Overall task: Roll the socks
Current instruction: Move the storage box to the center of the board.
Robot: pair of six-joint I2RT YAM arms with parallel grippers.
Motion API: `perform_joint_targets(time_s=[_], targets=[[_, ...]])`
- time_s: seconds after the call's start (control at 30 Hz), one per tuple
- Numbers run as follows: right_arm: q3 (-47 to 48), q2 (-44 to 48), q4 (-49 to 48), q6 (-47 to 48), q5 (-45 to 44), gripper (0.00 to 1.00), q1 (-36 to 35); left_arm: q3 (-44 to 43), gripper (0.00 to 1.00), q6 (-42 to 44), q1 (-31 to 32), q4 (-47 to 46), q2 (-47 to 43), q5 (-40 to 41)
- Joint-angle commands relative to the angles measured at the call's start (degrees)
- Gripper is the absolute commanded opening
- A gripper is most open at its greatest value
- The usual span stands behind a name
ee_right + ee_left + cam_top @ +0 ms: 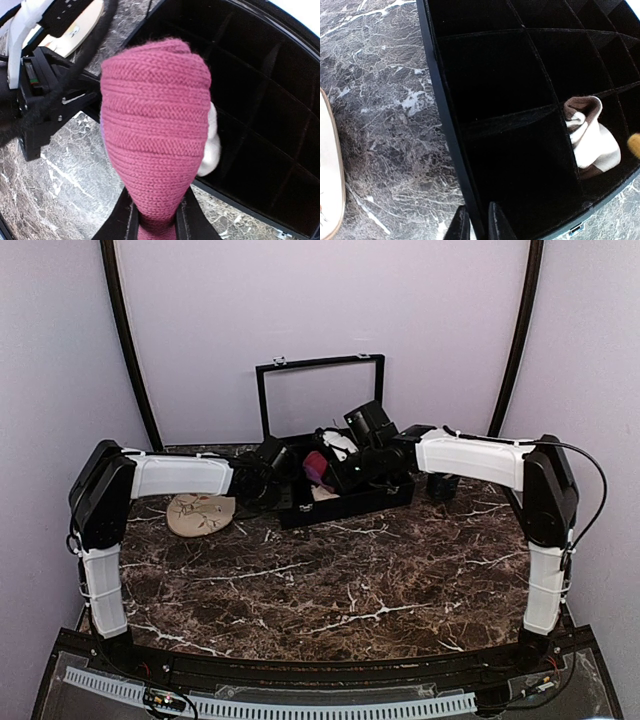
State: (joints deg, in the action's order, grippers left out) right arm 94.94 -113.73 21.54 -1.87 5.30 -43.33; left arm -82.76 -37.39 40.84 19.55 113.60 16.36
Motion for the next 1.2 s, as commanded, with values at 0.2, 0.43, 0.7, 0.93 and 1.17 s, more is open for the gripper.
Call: perform_joint_targets(time_s=[0.2, 0.43, 0.7, 0.93, 1.17], targets=[[-1.40, 1.31, -1.28, 0.67, -0.66, 0.00, -2.81, 7.12, 0.00, 0.70, 7.65, 4.03, -3.24, -9.76], [-2.38, 1.57, -1.21, 0.66, -1.10, 0.00, -4.57, 10.68, 0.00, -1.42, 9.79, 4.18, -6.13, -9.42], [-5.17, 1.87, -1.07, 1.21, -3.07, 0.00, -7.29, 13.74, 0.00, -4.65, 12.41, 4.54, -9.92, -8.46], [-7.81, 1.53, -0.17, 1.93, -5.52, 0.00, -9.96, 14.55, 0.00, -6.80, 13.99, 5.41, -12.23, -7.51], [-8.98, 0.91, 2.05, 2.30, -7.29, 0.00, -11.73, 15.27, 0.23, -9.05, 14.18, 6.61, -17.57, -3.69]])
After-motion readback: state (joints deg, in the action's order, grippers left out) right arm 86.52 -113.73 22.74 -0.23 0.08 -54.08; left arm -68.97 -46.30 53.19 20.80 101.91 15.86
